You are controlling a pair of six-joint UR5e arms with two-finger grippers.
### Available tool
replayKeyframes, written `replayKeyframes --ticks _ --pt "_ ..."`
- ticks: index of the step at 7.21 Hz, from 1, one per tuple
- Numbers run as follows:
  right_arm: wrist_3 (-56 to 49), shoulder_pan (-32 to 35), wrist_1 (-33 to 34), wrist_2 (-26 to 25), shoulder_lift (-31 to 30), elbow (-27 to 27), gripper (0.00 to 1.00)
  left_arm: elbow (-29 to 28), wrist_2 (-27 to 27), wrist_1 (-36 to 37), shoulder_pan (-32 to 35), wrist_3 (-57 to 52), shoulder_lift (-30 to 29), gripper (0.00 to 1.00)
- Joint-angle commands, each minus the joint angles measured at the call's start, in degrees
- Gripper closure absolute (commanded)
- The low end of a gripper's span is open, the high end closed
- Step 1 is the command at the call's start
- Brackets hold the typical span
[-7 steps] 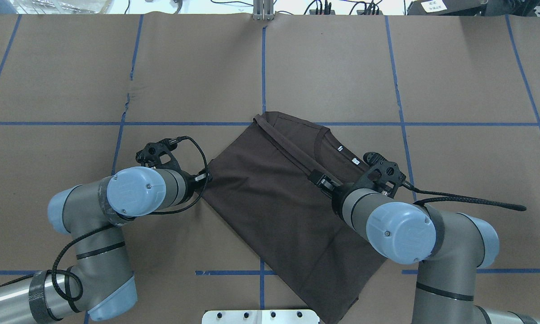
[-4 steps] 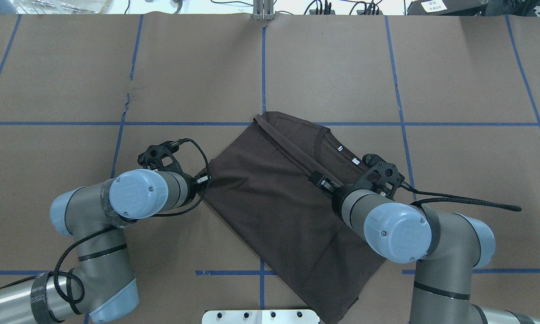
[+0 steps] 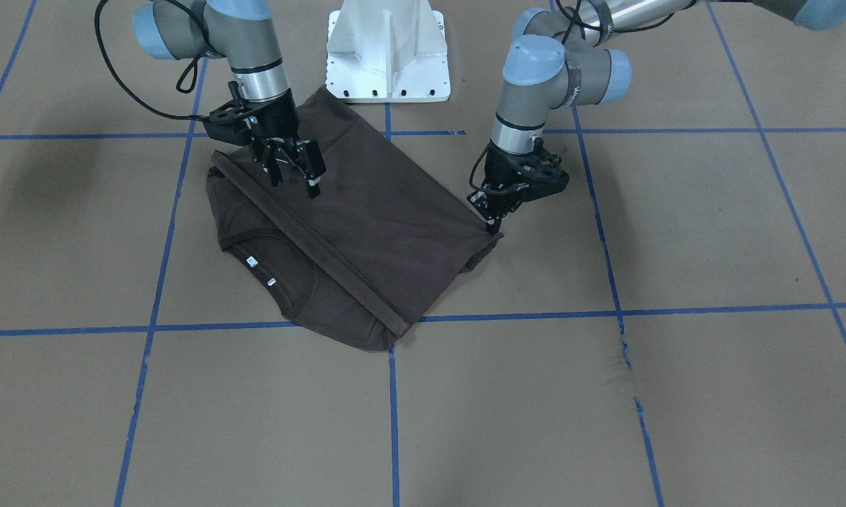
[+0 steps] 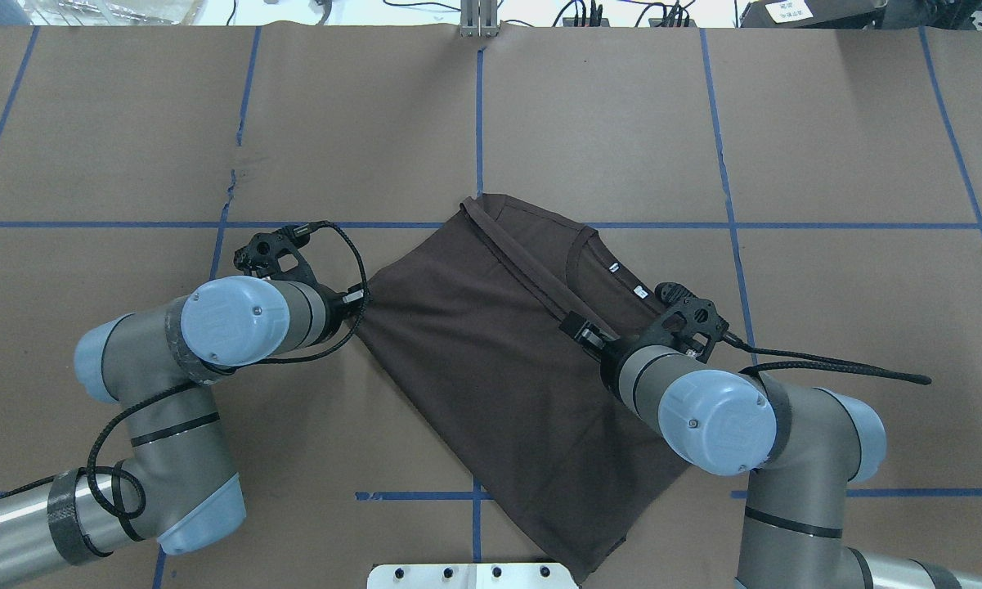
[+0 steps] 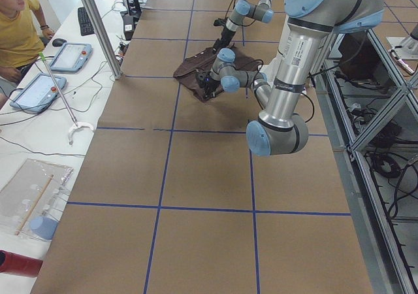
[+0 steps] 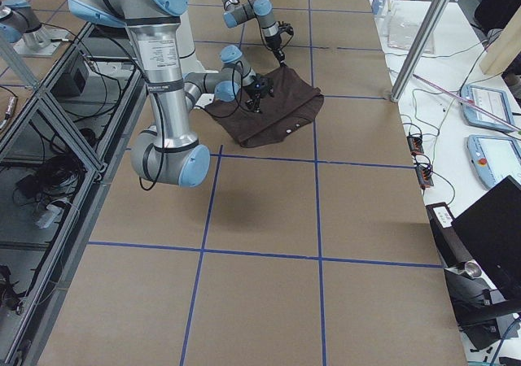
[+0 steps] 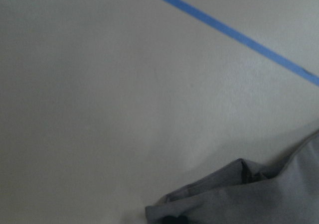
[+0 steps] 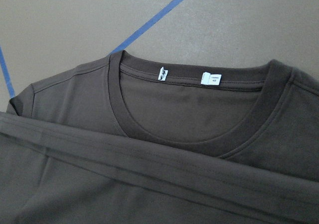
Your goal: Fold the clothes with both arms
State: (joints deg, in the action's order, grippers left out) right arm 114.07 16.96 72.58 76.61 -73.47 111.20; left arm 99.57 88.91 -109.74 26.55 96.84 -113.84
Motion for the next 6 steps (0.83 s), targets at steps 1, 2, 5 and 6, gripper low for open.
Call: replayKeyframes --ticks 1,2,5,6 --pt "0.0 0.0 -0.2 -0.1 0.0 -0.1 0.00 -1.6 0.1 -0.4 1.5 -2.6 -0.1 1.00" --pt "-0.2 0.0 -0.2 -0.1 0.0 -0.3 0.00 -4.3 0.1 -2.7 3.0 -2.6 -0.5 1.00" --pt "0.0 -0.1 -0.2 -0.1 0.1 -0.4 0.00 -18.9 0.2 -15.6 12.3 -10.7 -8.4 1.00" --pt "0.0 -0.1 -0.2 -0.1 0.8 -0.5 0.00 -26.4 0.1 -19.9 13.7 -13.4 -13.3 1.00"
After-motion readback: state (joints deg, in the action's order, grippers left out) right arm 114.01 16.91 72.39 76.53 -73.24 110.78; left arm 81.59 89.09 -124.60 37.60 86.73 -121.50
